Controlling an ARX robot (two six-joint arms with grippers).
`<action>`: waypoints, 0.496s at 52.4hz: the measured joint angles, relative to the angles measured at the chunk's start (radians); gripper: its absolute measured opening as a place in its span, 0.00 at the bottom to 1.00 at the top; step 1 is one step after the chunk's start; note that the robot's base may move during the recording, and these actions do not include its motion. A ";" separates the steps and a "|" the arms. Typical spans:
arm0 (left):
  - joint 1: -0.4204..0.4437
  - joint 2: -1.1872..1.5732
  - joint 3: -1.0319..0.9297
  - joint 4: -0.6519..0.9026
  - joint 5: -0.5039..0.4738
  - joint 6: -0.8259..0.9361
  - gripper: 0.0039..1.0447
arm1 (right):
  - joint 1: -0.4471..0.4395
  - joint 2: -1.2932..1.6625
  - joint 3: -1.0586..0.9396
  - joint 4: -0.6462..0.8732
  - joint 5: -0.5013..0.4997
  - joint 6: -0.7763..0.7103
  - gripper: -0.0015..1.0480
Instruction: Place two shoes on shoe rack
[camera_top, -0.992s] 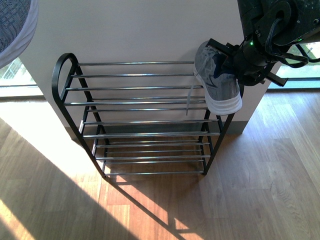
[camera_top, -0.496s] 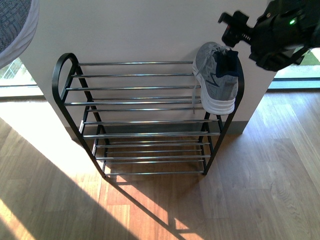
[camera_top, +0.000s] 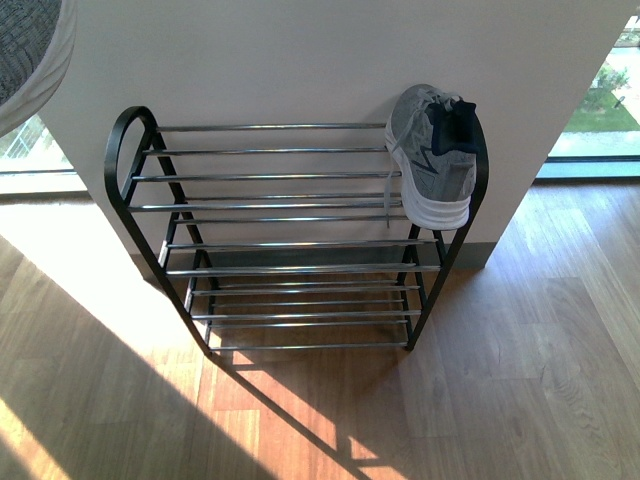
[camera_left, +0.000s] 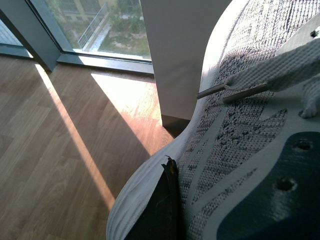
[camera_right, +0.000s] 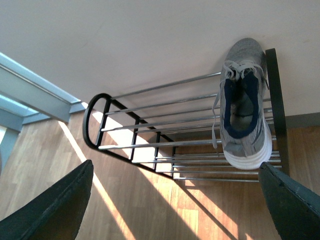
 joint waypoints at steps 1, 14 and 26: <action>0.000 0.000 0.000 0.000 0.000 0.000 0.01 | -0.009 -0.033 -0.020 -0.010 -0.014 -0.009 0.91; 0.000 0.000 0.000 0.000 0.000 0.000 0.01 | -0.138 -0.413 -0.202 -0.104 -0.183 -0.133 0.91; 0.000 0.000 0.000 0.000 0.001 0.000 0.01 | -0.090 -0.455 -0.346 0.217 0.227 -0.317 0.73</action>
